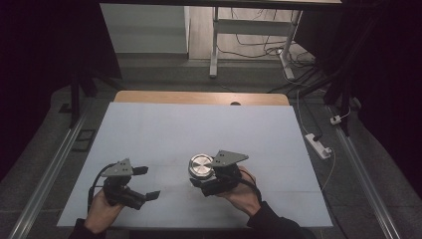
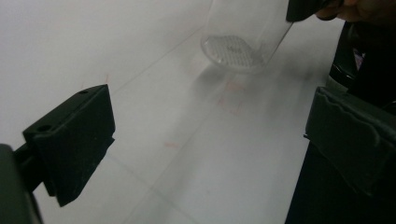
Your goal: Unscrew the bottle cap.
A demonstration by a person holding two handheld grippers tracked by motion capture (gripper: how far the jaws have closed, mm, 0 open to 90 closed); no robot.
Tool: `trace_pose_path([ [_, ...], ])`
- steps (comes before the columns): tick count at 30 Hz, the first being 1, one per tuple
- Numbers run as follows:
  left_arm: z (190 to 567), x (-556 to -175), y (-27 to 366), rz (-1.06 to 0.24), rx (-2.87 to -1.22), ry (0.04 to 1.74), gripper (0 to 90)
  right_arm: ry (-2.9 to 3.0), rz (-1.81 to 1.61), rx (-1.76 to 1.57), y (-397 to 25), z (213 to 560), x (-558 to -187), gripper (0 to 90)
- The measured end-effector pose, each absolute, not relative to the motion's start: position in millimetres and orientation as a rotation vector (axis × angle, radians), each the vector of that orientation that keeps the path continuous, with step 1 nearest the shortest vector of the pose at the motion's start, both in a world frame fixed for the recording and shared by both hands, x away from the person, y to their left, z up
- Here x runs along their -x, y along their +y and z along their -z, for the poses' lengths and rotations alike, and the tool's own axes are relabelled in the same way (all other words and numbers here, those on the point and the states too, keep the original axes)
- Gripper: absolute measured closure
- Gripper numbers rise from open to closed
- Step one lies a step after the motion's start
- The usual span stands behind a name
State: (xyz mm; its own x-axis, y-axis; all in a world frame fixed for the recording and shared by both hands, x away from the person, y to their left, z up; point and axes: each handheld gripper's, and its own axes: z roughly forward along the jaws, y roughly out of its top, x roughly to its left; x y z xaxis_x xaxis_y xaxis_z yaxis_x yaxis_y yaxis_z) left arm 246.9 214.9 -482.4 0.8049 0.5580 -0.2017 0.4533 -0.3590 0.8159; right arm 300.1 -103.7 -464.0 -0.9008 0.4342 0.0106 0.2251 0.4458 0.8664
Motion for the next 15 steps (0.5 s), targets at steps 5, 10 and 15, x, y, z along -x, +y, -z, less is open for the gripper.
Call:
trace_pose_path([
  [5, 473, -264, 197, -0.130, -2.028, 0.654, 1.4, 2.489, -1.443, -0.564, -103, 464, -300, 14.2],
  [10, 465, -275, 186, -0.138, -2.048, 0.582, 0.6, 2.490, -1.454, -0.548, -103, 463, -299, 14.2],
  [15, 452, -288, 174, -0.112, -2.051, 0.463, 2.1, 2.503, -1.463, -0.530, -103, 462, -298, 14.2],
])
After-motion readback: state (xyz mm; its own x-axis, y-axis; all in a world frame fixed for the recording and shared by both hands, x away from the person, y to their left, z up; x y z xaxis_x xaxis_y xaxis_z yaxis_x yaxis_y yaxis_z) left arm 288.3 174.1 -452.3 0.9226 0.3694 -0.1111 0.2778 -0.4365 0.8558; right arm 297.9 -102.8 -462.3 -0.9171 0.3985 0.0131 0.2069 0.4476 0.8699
